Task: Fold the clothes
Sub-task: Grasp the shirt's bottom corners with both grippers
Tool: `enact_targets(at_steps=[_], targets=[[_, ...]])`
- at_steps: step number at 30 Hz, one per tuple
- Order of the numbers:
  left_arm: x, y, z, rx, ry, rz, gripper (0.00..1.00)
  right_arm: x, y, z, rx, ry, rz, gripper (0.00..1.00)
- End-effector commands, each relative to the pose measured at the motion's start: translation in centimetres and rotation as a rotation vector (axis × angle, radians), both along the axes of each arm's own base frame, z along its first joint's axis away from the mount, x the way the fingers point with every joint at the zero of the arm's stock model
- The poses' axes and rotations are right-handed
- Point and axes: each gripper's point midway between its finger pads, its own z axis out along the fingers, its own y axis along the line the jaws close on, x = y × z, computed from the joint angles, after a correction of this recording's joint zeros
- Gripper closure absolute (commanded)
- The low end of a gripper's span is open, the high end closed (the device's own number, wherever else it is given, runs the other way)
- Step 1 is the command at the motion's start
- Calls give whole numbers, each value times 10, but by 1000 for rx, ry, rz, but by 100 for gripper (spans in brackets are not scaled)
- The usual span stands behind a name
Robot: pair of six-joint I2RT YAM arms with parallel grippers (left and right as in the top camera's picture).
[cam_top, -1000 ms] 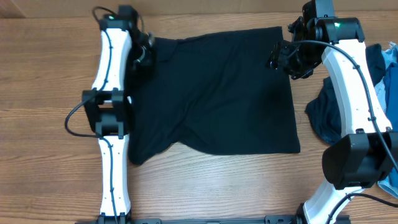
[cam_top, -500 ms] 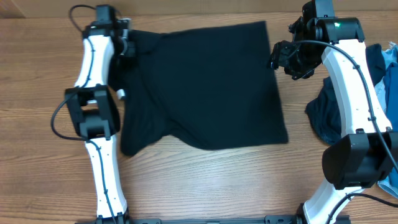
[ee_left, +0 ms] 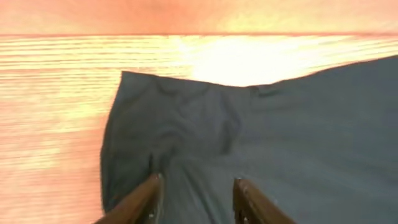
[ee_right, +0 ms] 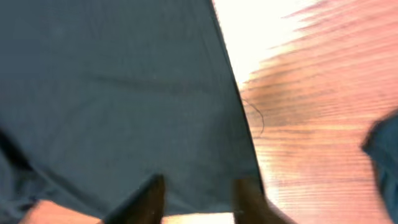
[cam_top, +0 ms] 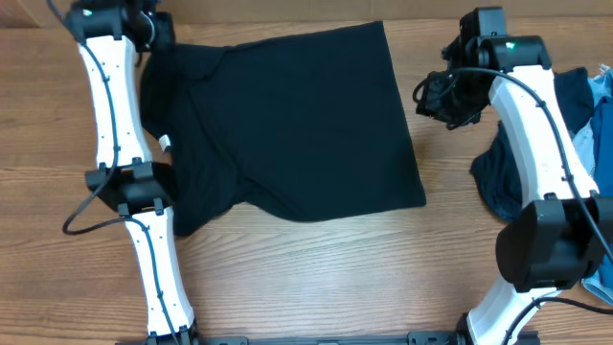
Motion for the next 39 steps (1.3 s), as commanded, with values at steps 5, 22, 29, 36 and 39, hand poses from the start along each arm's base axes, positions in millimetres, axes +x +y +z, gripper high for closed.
enact_targets(at_steps=[5, 22, 29, 36, 39], targets=[[-91, -50, 207, 131, -314, 18, 78, -40, 35, -99, 18, 136, 131, 96], [-303, -82, 360, 199, -627, 67, 65, -178, -31, -183, -238, 568, -276, 96], [-286, -80, 288, 332, -330, 42, 54, -159, -30, -147, -204, 419, -288, 96], [-271, -85, 133, 229, 210, 70, 57, -143, -27, -145, -185, 337, -222, 96], [-275, -53, 81, 183, 374, 196, 62, -142, -27, -145, -184, 334, -222, 96]])
